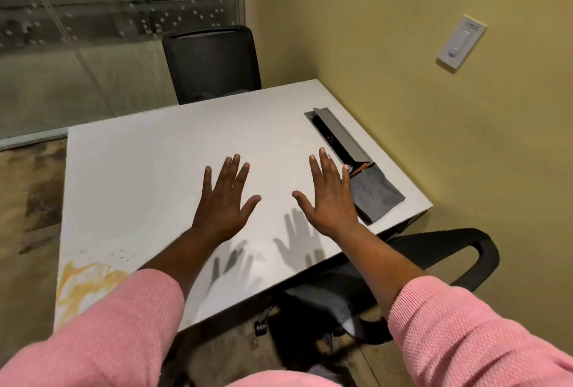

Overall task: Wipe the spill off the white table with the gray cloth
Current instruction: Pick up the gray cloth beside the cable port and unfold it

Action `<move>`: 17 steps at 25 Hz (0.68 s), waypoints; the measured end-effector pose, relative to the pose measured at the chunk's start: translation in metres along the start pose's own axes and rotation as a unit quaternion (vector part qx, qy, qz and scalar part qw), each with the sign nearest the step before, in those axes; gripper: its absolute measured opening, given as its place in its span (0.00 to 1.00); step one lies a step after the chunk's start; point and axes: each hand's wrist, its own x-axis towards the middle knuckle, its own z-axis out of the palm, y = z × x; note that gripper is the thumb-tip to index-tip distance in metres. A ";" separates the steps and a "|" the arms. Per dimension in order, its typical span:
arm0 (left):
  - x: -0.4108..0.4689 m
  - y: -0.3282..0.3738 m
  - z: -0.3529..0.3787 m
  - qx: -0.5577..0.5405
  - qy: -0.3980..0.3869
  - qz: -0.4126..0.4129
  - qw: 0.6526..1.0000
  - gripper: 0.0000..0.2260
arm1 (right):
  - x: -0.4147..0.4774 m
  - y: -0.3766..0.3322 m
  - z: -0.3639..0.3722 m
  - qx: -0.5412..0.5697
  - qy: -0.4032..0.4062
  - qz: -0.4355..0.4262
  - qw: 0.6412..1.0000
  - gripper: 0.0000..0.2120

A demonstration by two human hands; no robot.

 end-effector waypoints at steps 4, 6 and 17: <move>0.045 0.079 0.038 -0.007 -0.010 -0.006 1.000 0.35 | 0.012 0.092 -0.001 0.020 -0.017 0.006 1.000 0.40; 0.061 0.107 0.048 -0.020 -0.017 -0.012 1.000 0.35 | 0.015 0.125 0.001 0.029 -0.030 0.005 0.999 0.40; 0.143 0.186 0.137 -0.002 -0.099 -0.019 0.995 0.32 | 0.037 0.289 0.048 -0.021 -0.141 0.039 0.989 0.37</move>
